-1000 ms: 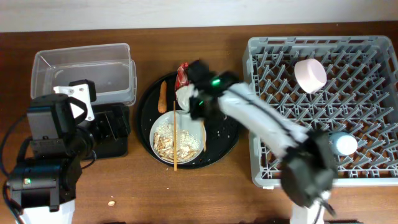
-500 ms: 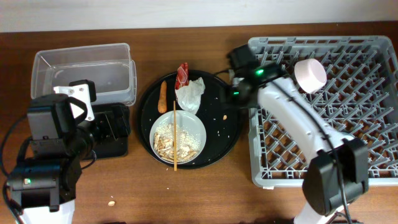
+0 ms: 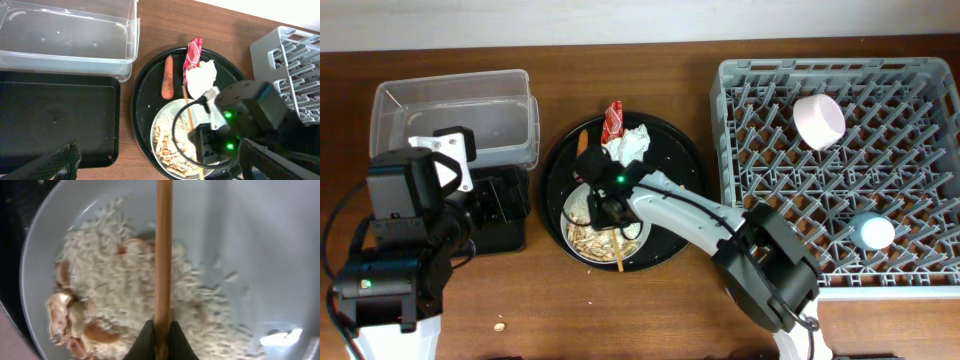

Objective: Sort waste into correct bins and load items into the dishwasher rack
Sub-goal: 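Insert the chopsticks upright into the dish rack slots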

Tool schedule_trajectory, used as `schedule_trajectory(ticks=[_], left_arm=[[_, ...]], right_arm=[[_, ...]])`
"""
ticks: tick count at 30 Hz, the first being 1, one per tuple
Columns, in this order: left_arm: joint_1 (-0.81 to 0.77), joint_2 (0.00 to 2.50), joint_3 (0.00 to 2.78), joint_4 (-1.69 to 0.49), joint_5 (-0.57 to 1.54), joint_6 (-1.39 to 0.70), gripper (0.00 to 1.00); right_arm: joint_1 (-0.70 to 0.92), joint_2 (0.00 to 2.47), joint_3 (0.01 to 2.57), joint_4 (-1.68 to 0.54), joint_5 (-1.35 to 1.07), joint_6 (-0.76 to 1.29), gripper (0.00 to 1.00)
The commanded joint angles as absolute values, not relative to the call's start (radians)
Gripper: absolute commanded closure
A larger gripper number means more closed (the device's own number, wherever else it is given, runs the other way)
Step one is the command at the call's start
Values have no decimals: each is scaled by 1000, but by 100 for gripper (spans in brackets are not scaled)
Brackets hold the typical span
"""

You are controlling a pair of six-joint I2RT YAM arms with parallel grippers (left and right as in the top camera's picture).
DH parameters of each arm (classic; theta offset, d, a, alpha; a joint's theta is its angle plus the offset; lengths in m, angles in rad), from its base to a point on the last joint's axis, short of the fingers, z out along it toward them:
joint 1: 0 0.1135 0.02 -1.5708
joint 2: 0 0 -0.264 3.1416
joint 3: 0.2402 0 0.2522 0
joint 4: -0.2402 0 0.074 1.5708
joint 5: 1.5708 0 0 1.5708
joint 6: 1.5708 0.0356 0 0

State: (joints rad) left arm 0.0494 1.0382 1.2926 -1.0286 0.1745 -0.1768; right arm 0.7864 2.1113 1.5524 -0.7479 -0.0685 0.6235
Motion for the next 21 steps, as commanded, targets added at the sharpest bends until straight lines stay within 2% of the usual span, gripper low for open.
schedule_trajectory(ticks=[1, 3, 6, 8, 9, 12, 13, 15, 16, 17, 21], left_arm=[[55, 1039, 1301, -1028, 167, -171, 1], [55, 1040, 1301, -1028, 167, -171, 1], [55, 1039, 1301, -1028, 167, -171, 1], [55, 1039, 1301, -1028, 167, -171, 1], [55, 1039, 1301, -1028, 167, -171, 1], [55, 1039, 1301, -1028, 167, -171, 1], [55, 1039, 1301, -1028, 167, -171, 1], [55, 1040, 1301, -1028, 167, -171, 1], [55, 1039, 1301, -1028, 167, -171, 1], [55, 1039, 1301, -1028, 167, -171, 1], [55, 1039, 1301, -1028, 167, -171, 1]], right_arm=[[757, 1942, 1554, -802, 62, 550, 96], [709, 1849, 1554, -869, 126, 530, 96], [487, 1656, 1554, -962, 151, 416, 96], [245, 1702, 1517, -1078, 152, 284, 96], [216, 1735, 1475, -1067, 163, 284, 96], [202, 1760, 1430, -1056, 231, 284, 95], [211, 1757, 1430, -1058, 196, 256, 91], [258, 1742, 1430, -1068, 119, 218, 76], [294, 1726, 1430, -1077, 100, 253, 57], [326, 1713, 1430, -1077, 101, 277, 50], [422, 1689, 1430, -1074, 102, 297, 49]])
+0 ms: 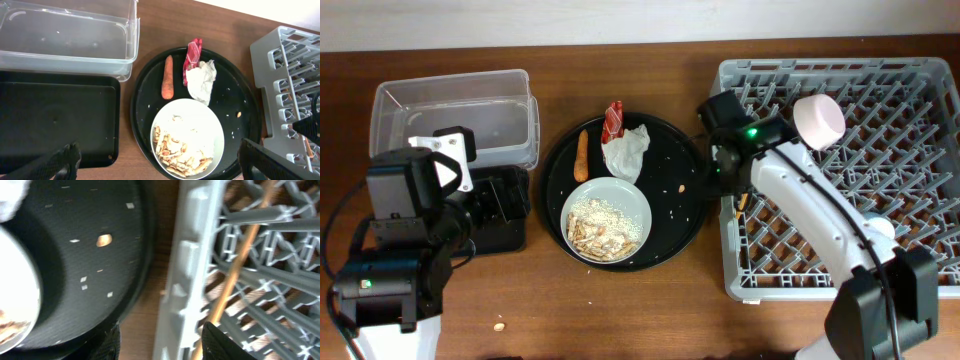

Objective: Sort waste into correct bins and load items into the dishwasher rack
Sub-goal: 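Insert the chopsticks upright into the dish rack slots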

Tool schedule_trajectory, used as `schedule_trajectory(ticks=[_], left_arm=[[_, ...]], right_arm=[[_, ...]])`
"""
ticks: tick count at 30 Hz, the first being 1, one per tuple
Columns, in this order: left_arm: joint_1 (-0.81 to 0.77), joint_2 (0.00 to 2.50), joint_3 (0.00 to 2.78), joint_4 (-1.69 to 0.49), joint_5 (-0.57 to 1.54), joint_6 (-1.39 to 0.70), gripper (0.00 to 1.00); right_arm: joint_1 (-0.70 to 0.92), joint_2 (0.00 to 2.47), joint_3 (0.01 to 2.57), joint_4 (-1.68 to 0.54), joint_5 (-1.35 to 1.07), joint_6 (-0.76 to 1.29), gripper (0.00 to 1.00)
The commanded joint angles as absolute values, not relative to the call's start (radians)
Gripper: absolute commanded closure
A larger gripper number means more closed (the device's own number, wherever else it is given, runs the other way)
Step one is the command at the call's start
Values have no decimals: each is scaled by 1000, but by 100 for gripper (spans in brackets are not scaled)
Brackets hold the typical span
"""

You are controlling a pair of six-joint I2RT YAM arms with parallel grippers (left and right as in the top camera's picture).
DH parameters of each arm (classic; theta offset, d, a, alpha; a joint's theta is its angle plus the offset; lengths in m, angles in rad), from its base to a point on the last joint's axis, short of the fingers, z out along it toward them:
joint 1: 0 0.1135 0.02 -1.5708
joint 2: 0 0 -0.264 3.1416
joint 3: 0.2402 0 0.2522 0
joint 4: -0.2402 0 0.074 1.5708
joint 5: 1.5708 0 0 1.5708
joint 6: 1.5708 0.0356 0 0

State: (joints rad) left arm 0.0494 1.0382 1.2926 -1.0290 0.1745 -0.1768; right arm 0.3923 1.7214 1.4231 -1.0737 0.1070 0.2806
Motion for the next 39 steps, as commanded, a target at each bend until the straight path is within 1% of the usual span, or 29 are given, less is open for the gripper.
schedule_trajectory(ticks=[1, 6, 7, 9, 10, 12, 13, 14, 21, 22, 24, 25, 26, 28, 32, 34, 37, 38, 39], left_arm=[[55, 1039, 1301, -1028, 167, -171, 1], [55, 1039, 1301, -1028, 167, -171, 1], [55, 1039, 1301, -1028, 167, -171, 1], [55, 1039, 1301, -1028, 167, -171, 1], [55, 1039, 1301, -1028, 167, -171, 1], [55, 1039, 1301, -1028, 167, -171, 1], [55, 1039, 1301, -1028, 167, -171, 1], [55, 1039, 1301, -1028, 167, -171, 1], [55, 1039, 1301, -1028, 167, -171, 1], [55, 1039, 1301, -1028, 167, -171, 1], [55, 1039, 1301, -1028, 167, -171, 1], [55, 1039, 1301, -1028, 167, -171, 1], [55, 1039, 1301, -1028, 167, -171, 1], [55, 1039, 1301, -1028, 167, -171, 1], [55, 1039, 1301, -1028, 167, -171, 1], [55, 1039, 1301, -1028, 167, -171, 1], [55, 1039, 1301, -1028, 167, -171, 1], [55, 1039, 1301, -1028, 167, -171, 1], [55, 1039, 1301, -1028, 167, -171, 1]], right_arm=[[447, 1689, 1430, -1075, 101, 297, 49], [559, 1688, 1430, -1076, 102, 298, 50], [564, 1688, 1431, -1082, 126, 355, 50], [510, 1687, 1431, -1109, 219, 500, 50], [457, 1687, 1430, -1111, 213, 514, 56], [362, 1689, 1430, -1151, 187, 514, 78], [339, 1690, 1428, -1187, 176, 513, 88], [326, 1690, 1417, -1220, 168, 505, 91], [340, 1690, 1289, -1274, 162, 503, 92], [340, 1686, 1293, -1255, 175, 502, 96], [339, 1656, 1317, -1183, 123, 433, 96], [339, 1629, 1330, -1130, 33, 361, 95], [339, 1610, 1330, -1102, -1, 345, 94], [339, 1607, 1330, -1111, -1, 348, 91], [339, 1611, 1329, -1103, 4, 335, 91], [339, 1611, 1329, -1098, 3, 329, 86], [339, 1612, 1311, -1140, 28, 338, 86], [339, 1612, 1282, -1152, 78, 381, 86], [339, 1612, 1262, -1151, 80, 382, 86]])
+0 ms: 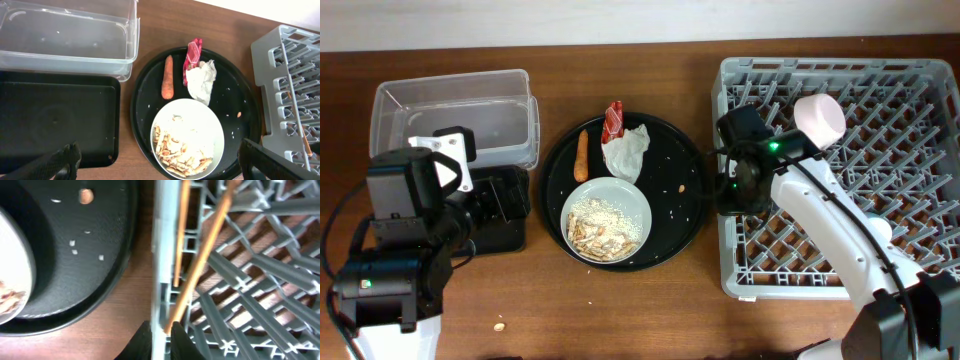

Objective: Sort waste into correct bins and load items into the dishwasher rack
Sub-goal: 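Insert the chopsticks upright into the dish rack slots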

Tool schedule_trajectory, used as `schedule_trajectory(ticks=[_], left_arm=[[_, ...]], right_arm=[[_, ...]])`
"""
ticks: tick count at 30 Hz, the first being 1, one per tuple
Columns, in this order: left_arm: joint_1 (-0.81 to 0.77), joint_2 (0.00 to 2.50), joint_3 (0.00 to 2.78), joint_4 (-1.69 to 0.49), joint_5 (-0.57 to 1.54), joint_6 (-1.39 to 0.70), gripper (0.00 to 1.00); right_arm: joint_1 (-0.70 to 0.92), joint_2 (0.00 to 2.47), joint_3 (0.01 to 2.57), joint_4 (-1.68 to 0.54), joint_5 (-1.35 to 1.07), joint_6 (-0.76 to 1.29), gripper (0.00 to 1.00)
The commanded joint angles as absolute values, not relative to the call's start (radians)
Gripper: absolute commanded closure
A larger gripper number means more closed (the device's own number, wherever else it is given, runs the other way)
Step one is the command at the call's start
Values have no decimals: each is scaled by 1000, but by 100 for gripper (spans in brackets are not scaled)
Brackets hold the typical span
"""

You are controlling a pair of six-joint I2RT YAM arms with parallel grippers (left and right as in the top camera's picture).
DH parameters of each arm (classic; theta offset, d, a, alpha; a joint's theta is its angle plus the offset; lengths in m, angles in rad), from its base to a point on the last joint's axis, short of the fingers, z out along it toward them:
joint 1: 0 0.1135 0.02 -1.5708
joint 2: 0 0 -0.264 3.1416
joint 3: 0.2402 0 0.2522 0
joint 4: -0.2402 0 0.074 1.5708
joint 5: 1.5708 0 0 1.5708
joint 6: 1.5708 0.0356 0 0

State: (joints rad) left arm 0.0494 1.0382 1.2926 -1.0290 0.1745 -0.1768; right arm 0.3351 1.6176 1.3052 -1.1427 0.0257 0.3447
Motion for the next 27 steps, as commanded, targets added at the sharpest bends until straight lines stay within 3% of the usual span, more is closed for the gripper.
schedule_trajectory(ticks=[1, 3, 6, 10, 12, 16, 18, 23, 27], left_arm=[[55, 1039, 1301, -1028, 167, -171, 1], [55, 1039, 1301, -1028, 167, -171, 1], [55, 1039, 1301, -1028, 167, -171, 1], [55, 1039, 1301, -1028, 167, -171, 1], [55, 1039, 1301, -1028, 167, -171, 1], [55, 1039, 1301, -1028, 167, -171, 1], [55, 1039, 1301, -1028, 167, -171, 1], [55, 1039, 1301, -1028, 167, -171, 1], [55, 1039, 1301, -1028, 167, -171, 1]], right_arm=[[339, 1612, 1235, -1152, 79, 383, 86], [339, 1610, 1224, -1151, 80, 405, 92], [292, 1583, 1245, -1135, 73, 455, 88], [197, 1577, 1256, -1091, 30, 513, 43], [176, 1584, 1255, -1069, 25, 558, 42], [176, 1642, 1255, -1035, -77, 672, 71], [176, 1667, 1254, -1019, -79, 723, 79], [176, 1690, 1254, -1004, -79, 751, 79], [176, 1689, 1254, -1000, -91, 788, 96]])
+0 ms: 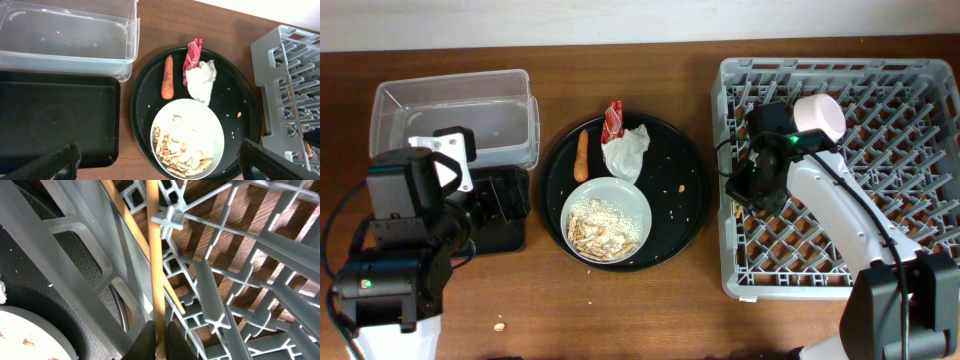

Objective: Sort waste into correct bins and load items into the dishwasher rack
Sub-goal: 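Insert the chopsticks upright into the dish rack slots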

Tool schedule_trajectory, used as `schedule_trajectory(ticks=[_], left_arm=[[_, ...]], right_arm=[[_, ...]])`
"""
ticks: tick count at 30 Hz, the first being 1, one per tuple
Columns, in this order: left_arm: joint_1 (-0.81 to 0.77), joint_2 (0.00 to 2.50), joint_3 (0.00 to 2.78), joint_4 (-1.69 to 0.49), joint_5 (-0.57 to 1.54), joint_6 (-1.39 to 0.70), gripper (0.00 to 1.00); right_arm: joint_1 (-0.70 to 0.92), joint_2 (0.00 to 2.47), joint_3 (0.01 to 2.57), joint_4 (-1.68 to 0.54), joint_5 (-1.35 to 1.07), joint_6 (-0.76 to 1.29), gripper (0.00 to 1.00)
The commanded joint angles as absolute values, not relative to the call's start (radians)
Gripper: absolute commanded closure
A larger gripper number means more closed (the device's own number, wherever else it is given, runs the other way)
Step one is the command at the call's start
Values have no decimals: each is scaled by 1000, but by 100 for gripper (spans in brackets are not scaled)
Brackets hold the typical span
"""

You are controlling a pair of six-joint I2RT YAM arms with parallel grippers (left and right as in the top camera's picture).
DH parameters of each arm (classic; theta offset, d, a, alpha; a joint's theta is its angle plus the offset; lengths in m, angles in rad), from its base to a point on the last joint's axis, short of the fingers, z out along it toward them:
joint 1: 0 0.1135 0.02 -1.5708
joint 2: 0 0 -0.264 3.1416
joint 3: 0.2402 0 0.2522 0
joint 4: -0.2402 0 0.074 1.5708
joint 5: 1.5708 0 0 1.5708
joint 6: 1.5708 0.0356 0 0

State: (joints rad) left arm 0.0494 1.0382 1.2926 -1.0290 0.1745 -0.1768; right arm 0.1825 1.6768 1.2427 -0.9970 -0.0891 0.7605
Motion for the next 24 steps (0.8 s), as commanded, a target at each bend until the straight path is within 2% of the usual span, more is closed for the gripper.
schedule_trajectory(ticks=[1, 11, 13, 19, 24], left_arm=[[55, 1039, 1301, -1028, 167, -171, 1], [55, 1039, 1301, -1028, 167, -171, 1], [55, 1039, 1301, -1028, 167, -171, 1], [55, 1039, 1301, -1028, 167, -171, 0], [55, 1039, 1301, -1028, 167, -171, 1]], right_arm=[[176, 1689, 1254, -999, -94, 788, 96], [177, 1509, 1362, -1024, -109, 729, 96], [182, 1454, 1369, -1024, -136, 649, 96], [213, 1458, 1367, -1076, -93, 229, 96], [196, 1591, 1362, -1105, -48, 138, 96]])
